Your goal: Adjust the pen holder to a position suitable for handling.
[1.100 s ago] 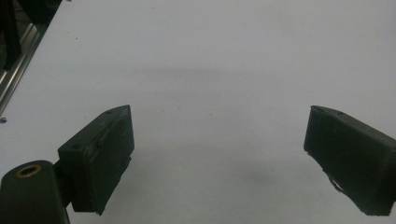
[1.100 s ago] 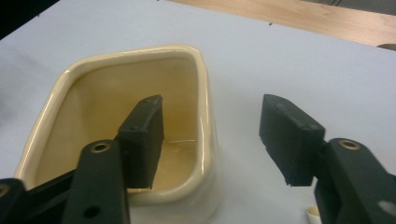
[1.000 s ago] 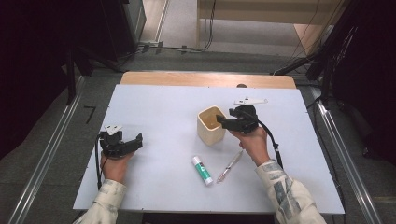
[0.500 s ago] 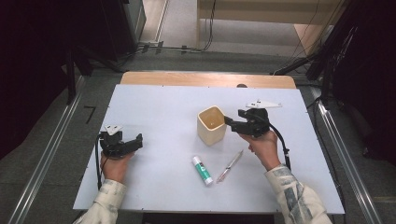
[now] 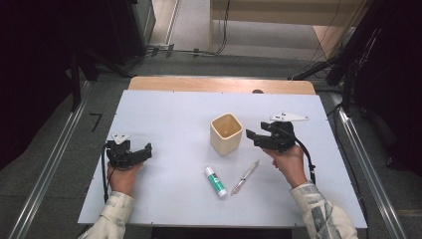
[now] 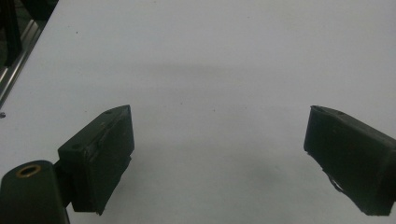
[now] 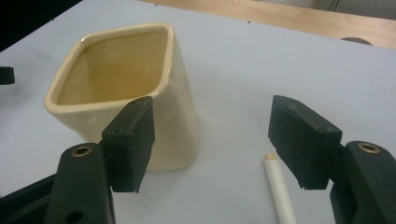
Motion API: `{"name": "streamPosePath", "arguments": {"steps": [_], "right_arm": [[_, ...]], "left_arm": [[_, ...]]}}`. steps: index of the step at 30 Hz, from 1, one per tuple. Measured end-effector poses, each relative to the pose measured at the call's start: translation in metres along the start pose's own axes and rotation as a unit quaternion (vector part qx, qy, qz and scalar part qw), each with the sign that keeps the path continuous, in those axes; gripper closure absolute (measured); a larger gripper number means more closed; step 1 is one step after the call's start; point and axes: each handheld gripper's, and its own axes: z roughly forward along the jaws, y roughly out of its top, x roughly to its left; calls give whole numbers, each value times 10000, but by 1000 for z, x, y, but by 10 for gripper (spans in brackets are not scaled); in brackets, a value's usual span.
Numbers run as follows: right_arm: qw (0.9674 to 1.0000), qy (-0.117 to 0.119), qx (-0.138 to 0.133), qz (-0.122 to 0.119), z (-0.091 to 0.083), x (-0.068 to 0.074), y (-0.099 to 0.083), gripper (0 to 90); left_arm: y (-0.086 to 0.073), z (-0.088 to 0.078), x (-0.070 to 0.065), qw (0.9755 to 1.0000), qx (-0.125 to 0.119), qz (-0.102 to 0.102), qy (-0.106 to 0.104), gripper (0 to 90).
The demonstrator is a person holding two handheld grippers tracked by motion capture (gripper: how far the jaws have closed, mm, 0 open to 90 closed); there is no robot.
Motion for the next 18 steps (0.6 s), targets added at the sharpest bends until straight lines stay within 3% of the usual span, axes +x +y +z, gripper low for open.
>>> {"name": "streamPosePath", "arguments": {"steps": [18], "right_arm": [[9994,-276,194,36,-10,-18,-32,297]], "left_arm": [[-2,-1,-1,10000,11,18,41,93]]}}
